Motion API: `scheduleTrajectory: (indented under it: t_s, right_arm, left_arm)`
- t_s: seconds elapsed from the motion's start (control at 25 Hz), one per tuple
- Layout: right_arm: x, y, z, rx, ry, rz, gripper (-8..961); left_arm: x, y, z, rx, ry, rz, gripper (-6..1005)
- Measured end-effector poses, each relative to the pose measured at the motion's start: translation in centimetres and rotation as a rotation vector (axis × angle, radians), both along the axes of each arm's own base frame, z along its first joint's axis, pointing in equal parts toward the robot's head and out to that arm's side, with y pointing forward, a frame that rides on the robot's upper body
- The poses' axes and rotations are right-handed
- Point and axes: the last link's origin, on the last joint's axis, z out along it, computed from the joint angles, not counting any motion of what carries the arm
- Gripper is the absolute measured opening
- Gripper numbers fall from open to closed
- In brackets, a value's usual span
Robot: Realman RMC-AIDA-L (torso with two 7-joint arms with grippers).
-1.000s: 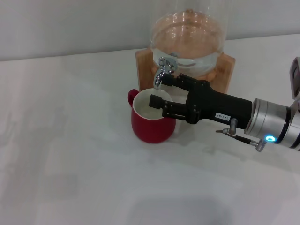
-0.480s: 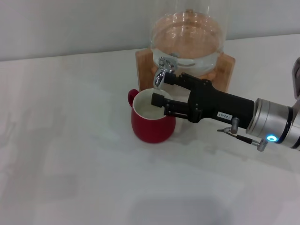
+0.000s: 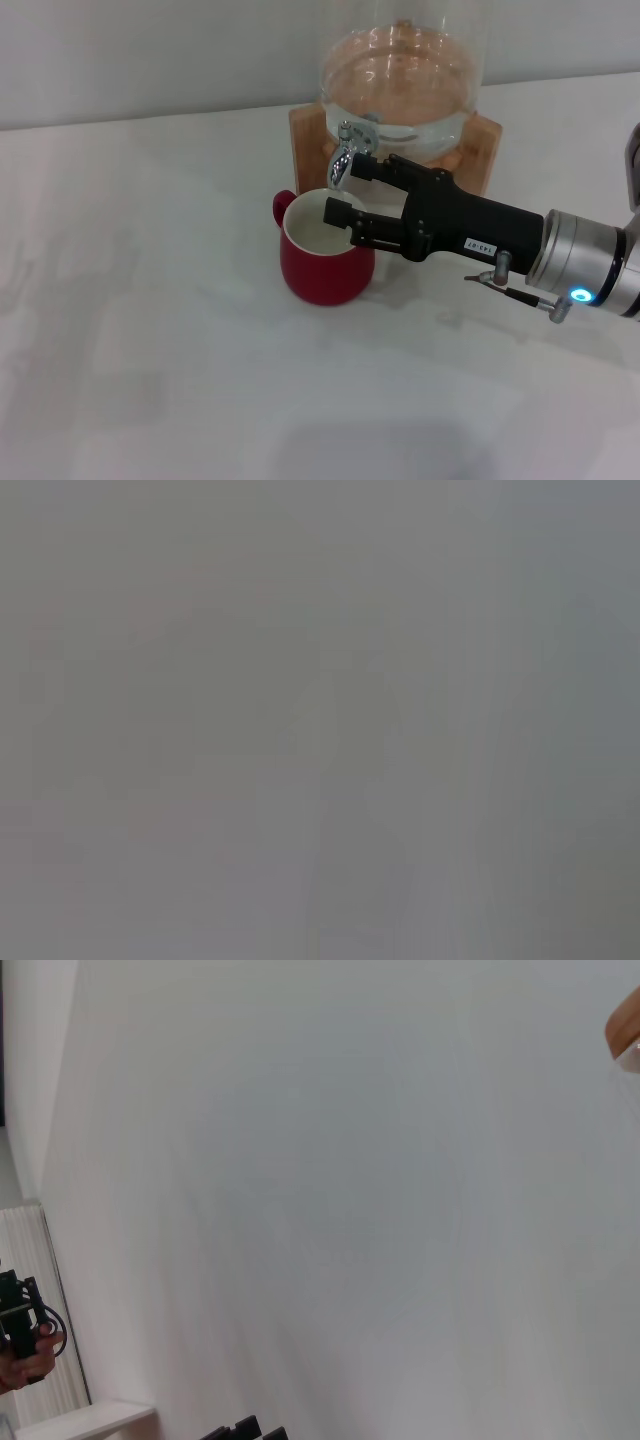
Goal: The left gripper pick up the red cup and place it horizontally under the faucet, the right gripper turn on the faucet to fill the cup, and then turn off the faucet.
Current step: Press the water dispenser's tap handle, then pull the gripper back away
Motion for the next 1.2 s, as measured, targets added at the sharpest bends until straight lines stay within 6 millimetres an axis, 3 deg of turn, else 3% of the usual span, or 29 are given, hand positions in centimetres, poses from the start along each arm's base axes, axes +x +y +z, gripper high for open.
scheduleTrajectory:
  t_s: [1.2]
  right_arm:
    - [0.51, 0.0, 0.42, 0.02, 0.005, -0.02, 872]
  left_arm:
    - [0.04, -0.01, -0.06, 0.0, -0.001, 0.0, 881]
